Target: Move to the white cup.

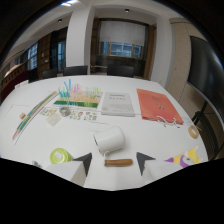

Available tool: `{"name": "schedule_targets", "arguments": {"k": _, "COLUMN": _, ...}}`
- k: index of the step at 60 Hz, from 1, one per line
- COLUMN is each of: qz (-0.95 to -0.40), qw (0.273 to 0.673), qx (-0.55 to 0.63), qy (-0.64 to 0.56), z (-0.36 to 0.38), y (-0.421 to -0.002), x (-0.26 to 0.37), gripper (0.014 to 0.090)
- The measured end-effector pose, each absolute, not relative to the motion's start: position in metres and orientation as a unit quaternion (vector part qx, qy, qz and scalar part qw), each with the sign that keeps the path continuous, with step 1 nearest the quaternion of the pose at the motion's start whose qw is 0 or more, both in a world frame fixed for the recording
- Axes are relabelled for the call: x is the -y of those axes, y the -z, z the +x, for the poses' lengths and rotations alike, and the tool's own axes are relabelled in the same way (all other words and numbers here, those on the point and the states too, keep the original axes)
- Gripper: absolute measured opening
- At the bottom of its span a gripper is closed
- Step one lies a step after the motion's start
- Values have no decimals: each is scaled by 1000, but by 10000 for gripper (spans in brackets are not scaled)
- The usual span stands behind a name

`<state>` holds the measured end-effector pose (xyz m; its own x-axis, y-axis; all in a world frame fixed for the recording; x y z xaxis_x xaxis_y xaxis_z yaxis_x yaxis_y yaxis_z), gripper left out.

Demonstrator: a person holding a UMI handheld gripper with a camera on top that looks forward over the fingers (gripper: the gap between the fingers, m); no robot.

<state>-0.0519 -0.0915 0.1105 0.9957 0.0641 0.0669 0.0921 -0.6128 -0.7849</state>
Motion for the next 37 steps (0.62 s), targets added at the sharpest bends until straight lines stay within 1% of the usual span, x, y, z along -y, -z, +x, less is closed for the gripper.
{"name": "schedule_targets", "arguments": {"k": 14, "qz": -906, "qw": 421, "qx": 42, "qy": 9, "z": -50, "y": -86, "x": 72, "gripper": 849}}
{"name": "schedule_targets", "arguments": {"k": 37, "qz": -907, "qw": 419, "qx": 43, "qy": 4, "z": -50, "y": -85, "x": 72, "gripper": 849}}
